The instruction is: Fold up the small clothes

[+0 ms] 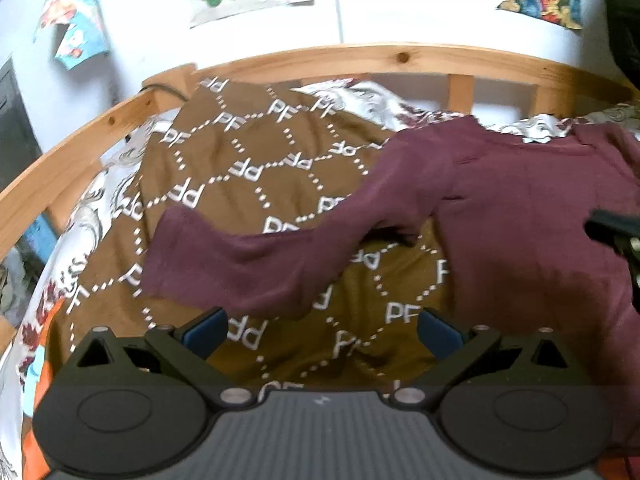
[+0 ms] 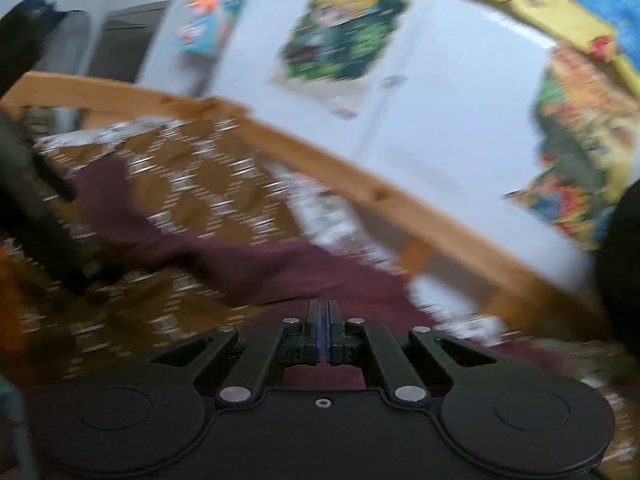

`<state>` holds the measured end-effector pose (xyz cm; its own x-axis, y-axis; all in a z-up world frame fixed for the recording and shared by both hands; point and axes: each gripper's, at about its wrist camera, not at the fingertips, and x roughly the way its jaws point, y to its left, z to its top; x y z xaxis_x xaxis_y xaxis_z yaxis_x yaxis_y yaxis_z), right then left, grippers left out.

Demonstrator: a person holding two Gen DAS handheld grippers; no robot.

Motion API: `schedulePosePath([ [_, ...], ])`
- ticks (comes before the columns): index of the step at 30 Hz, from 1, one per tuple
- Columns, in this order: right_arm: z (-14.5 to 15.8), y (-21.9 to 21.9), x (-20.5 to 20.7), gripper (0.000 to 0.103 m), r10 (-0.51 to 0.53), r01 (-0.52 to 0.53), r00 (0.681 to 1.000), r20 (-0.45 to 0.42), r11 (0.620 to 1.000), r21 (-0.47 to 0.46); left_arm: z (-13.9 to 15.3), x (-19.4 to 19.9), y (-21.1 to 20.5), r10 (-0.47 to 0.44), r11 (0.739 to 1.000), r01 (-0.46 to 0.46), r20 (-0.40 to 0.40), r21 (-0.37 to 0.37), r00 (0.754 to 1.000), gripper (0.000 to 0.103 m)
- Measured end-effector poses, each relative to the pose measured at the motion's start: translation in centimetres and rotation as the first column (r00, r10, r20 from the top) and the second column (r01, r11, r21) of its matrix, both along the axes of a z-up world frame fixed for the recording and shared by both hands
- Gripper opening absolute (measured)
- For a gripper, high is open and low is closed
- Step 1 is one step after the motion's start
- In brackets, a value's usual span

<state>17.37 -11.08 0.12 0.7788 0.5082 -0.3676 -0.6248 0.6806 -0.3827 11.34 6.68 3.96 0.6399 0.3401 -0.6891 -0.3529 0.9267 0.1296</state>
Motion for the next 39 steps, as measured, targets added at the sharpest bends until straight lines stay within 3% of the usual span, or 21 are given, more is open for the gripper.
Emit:
schedulePosePath([
  [1, -0.6, -0.1, -0.3, 0.0, -0.014, 0.014, 1.0, -0.011, 1.0, 0.011, -0.1, -0.1, 0.1, -0.005, 1.0, 0.005, 0.0, -0.01, 1.0, 0.103],
  [3, -1.1, -1.2, -0.3, 0.012, -0.062, 0.066, 0.995, -0.072, 0.996, 0.054, -0.3, -0.1, 0.1, -0.025, 0.999, 0.025, 0.004, -0.031, 1.0, 0.103],
  [5, -1.7, -3.2, -0.1, 0.038, -0.139, 0.151, 0.981, -0.135, 0.985, 0.079, -0.6, 0.2, -0.4, -0.043, 0.998, 0.043, 0.003, -0.045, 0.999, 0.103],
  [8, -2.7, -5.7, -0.1, 0.051, -0.286, 0.296, 0.944, -0.162, 0.954, 0.043, -0.7, 0.7, -1.8, -0.077, 0.996, 0.077, 0.002, -0.055, 0.997, 0.103],
  [13, -4.8, -9.5, 0.9, 0.051, -0.547, 0.549, 0.813, -0.201, 0.834, -0.052, -0.9, 1.1, -4.5, -0.144, 0.987, 0.145, 0.009, -0.063, 0.989, 0.103],
  [16, -6.6, -10.2, 1.5, 0.048, -0.596, 0.589, 0.771, -0.225, 0.801, -0.105, -0.8, 1.1, -5.9, -0.18, 0.982, 0.181, 0.016, -0.06, 0.984, 0.103],
  [20, -7.1, -10.7, 1.6, 0.018, -0.626, 0.635, 0.737, -0.252, 0.77, -0.058, -0.8, 0.7, -6.9, -0.214, 0.976, 0.214, 0.021, -0.047, 0.977, 0.103],
  [24, -4.7, -11.2, 0.0, 0.016, -0.615, 0.638, 0.762, -0.204, 0.766, 0.075, -0.7, 0.5, -7.0, -0.225, 0.974, 0.225, 0.023, -0.026, 0.974, 0.103],
  [27, -1.8, -10.1, -2.1, 0.016, -0.541, 0.554, 0.833, -0.117, 0.806, 0.21, -0.5, 0.6, -6.3, -0.198, 0.98, 0.199, 0.036, -0.023, 0.98, 0.103],
  [30, 0.8, -7.7, -4.6, 0.016, -0.381, 0.368, 0.924, -0.017, 0.879, 0.304, -0.1, 0.8, -5.1, -0.147, 0.988, 0.149, 0.052, -0.03, 0.988, 0.103],
  [34, 1.6, -3.9, -6.5, 0.016, -0.148, 0.133, 0.989, 0.028, 0.946, 0.295, 0.0, 0.7, -3.5, -0.052, 0.998, 0.053, 0.067, -0.02, 0.996, 0.102],
  [39, -0.3, -1.7, -6.9, 0.016, 0.032, -0.017, 0.997, -0.066, 0.975, 0.222, -0.2, 0.6, -2.2, 0.0, 1.0, 0.001, 0.075, -0.01, 0.997, 0.103],
])
